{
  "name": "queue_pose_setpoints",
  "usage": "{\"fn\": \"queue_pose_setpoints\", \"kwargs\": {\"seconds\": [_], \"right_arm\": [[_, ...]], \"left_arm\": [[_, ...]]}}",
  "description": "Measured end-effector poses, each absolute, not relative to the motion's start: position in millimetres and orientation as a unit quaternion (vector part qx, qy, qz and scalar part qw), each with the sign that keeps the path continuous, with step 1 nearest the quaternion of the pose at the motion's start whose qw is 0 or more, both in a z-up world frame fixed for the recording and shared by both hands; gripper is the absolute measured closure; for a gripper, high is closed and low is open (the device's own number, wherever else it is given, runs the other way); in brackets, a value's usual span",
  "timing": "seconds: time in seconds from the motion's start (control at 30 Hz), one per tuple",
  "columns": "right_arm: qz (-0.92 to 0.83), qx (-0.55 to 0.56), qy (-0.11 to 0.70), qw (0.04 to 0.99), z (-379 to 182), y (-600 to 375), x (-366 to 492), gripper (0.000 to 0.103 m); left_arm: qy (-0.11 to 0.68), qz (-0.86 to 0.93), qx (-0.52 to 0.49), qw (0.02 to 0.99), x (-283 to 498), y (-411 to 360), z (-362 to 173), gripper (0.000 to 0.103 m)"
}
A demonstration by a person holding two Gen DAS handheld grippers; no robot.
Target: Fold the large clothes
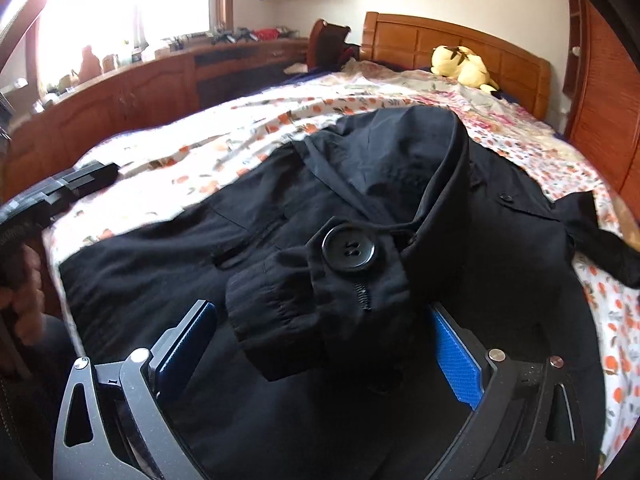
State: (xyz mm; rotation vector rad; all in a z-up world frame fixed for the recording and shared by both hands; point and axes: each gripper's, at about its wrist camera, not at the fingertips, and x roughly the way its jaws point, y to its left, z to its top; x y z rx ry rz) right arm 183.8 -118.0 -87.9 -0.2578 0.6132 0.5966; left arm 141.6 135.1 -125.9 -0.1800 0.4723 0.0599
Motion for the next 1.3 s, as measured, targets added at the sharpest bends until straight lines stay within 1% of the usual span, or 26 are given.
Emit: {"fn": "queue_pose_setpoints", "kwargs": {"seconds": [0.17, 0.2, 0.27, 0.33, 0.37, 0.4, 0.43, 0.5, 0.63, 0.83, 0.97, 1.3], "right_arm": [[0.276, -0.150, 0.303, 0.900, -87.2, -107.0, 189.2, 0.007], [0.273, -0.156, 0.302, 0.900, -87.5, -107.3, 190.6, 0.011], [0.270, -0.166, 0.303, 0.899, -88.6, -104.0, 189.0, 0.020], [0.265, -0.174, 0.306, 0.898, -91.0, -100.9, 189.2, 0.038], [0.264, -0.177, 0.307, 0.897, -89.6, -98.5, 188.8, 0.041], [0.265, -0.178, 0.307, 0.897, -89.7, -100.1, 190.2, 0.049], [0.269, -0.178, 0.305, 0.896, -86.6, -97.2, 183.4, 0.060], [0.271, -0.175, 0.301, 0.897, -83.8, -100.2, 183.4, 0.073], [0.277, -0.166, 0.276, 0.905, -69.3, -113.0, 169.5, 0.085], [0.275, -0.142, 0.238, 0.921, -35.9, -142.9, 151.4, 0.091], [0.248, -0.136, 0.218, 0.934, -19.7, -164.0, 142.5, 0.092], [0.232, -0.081, 0.230, 0.942, -16.4, -208.3, 116.4, 0.092]], "left_arm": [[0.232, 0.023, -0.087, 0.969, 132.2, 143.1, -122.0, 0.033], [0.232, 0.021, -0.088, 0.969, 131.0, 144.8, -122.0, 0.033], [0.233, 0.020, -0.089, 0.968, 127.1, 146.9, -121.8, 0.033], [0.233, 0.018, -0.091, 0.968, 123.2, 149.2, -121.0, 0.033], [0.233, 0.017, -0.092, 0.968, 121.5, 150.1, -120.5, 0.033], [0.233, 0.016, -0.093, 0.968, 119.8, 151.0, -120.7, 0.033], [0.234, 0.017, -0.092, 0.968, 118.8, 150.9, -120.5, 0.033], [0.233, 0.018, -0.087, 0.968, 117.0, 149.4, -119.9, 0.033], [0.234, 0.017, -0.078, 0.969, 117.0, 143.0, -119.4, 0.033], [0.228, -0.006, -0.065, 0.971, 119.6, 123.6, -114.5, 0.033], [0.229, -0.022, -0.057, 0.971, 125.0, 108.2, -112.7, 0.033], [0.235, -0.060, -0.032, 0.970, 134.2, 70.1, -113.3, 0.033]]}}
